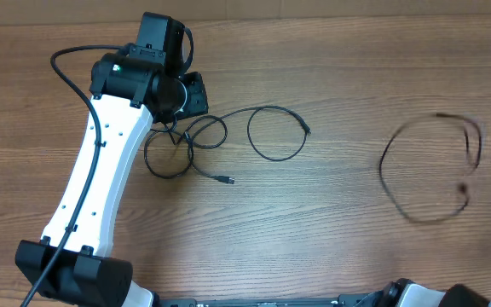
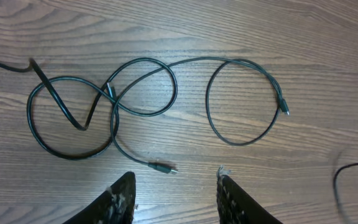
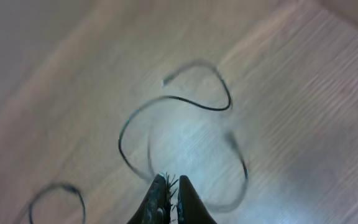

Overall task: Untangle cables
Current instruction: 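Lay the separated cable on the right side and open the right gripper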

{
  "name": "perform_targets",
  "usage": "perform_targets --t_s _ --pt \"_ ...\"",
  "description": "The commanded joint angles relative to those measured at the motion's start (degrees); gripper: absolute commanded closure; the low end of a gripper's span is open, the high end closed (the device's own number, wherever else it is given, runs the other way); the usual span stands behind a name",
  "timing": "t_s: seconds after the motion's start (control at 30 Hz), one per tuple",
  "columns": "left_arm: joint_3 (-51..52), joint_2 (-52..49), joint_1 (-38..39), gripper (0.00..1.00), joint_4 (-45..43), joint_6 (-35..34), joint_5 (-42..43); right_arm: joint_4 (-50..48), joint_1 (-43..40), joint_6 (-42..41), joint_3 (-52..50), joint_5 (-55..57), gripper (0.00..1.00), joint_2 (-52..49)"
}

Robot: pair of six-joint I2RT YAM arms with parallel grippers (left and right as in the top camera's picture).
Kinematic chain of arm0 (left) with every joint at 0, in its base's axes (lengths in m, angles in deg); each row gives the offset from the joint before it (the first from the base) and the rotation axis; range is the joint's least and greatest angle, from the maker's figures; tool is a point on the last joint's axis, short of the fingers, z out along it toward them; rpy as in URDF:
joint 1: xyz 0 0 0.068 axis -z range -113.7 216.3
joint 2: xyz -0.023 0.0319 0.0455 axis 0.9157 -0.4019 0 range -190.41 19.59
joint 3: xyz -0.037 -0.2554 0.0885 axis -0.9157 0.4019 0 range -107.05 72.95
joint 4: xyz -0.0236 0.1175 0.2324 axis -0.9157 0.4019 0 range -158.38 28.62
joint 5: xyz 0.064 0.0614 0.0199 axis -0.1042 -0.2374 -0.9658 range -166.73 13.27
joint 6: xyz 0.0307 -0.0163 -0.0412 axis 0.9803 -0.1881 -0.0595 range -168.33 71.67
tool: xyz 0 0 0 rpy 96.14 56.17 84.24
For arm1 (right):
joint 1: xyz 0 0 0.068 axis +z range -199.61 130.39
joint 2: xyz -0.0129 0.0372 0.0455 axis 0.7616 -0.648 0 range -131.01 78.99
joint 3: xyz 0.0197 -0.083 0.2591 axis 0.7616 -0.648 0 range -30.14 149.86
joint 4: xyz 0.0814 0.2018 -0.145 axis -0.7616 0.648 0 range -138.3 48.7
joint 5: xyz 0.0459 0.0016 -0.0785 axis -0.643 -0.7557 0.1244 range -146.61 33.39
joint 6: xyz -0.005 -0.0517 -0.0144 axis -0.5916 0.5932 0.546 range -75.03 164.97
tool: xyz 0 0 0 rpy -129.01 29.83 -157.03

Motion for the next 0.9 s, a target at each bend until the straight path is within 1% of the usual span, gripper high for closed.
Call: perform_targets --t_s 0.0,0.1,0.17,0.23,0.37,0.4,0.5,0.63,0.67,0.8,0.87 --pt "-0.6 -0.3 -0.3 0.58 -0.2 0.1 -0.4 -2.6 -1.6 -2.3 0.3 -0.1 0.96 1.6" --pt "-0.6 -0.3 -0.3 0.58 -0.2 0.1 -0.4 -4.3 -1.6 -2.3 0.2 -0.9 0.96 1.0" --pt "-0.6 -0.3 -0.3 0.58 -0.2 0.1 -0.4 -3.7 -1.5 -2.2 0.2 -3.3 0.88 0.2" --pt "-0.6 -0.3 -0.3 0.58 -0.2 0.1 -0.4 -2.1 -1.5 -2.1 0.2 -6.3 0.83 -1.2" --pt "-0.6 -0.3 -0.3 0.58 -0.2 0.1 -0.4 1.2 -1.2 -1.8 0.2 -9.6 0.82 -4.5" --pt "-0.6 -0.3 -0.3 0.58 -0.2 0.1 -0.4 2.2 -0.8 -1.6 0.1 -10.1 0.8 -5.4" --pt "-0.6 -0.3 -0.3 0.58 -0.2 0.0 -0.4 4.8 1.6 3.1 0.1 -12.2 0.71 -8.7" --pt "-0.6 -0.3 -0.3 0.58 -0.2 0.0 -0.4 6.8 5.9 6.6 0.1 -12.3 0.59 -12.8" --pt "-0.6 -0.3 -0.3 0.58 -0.2 0.1 -0.4 7.1 7.3 7.1 0.1 -12.3 0.59 -13.8" --pt "-0.6 -0.3 -0.3 0.58 -0.2 0.1 -0.4 7.5 12.7 7.5 0.1 -12.3 0.49 -18.1" --pt "-0.6 -0.3 -0.3 0.58 -0.2 0.1 -0.4 7.4 14.8 7.5 0.1 -12.2 0.48 -20.2"
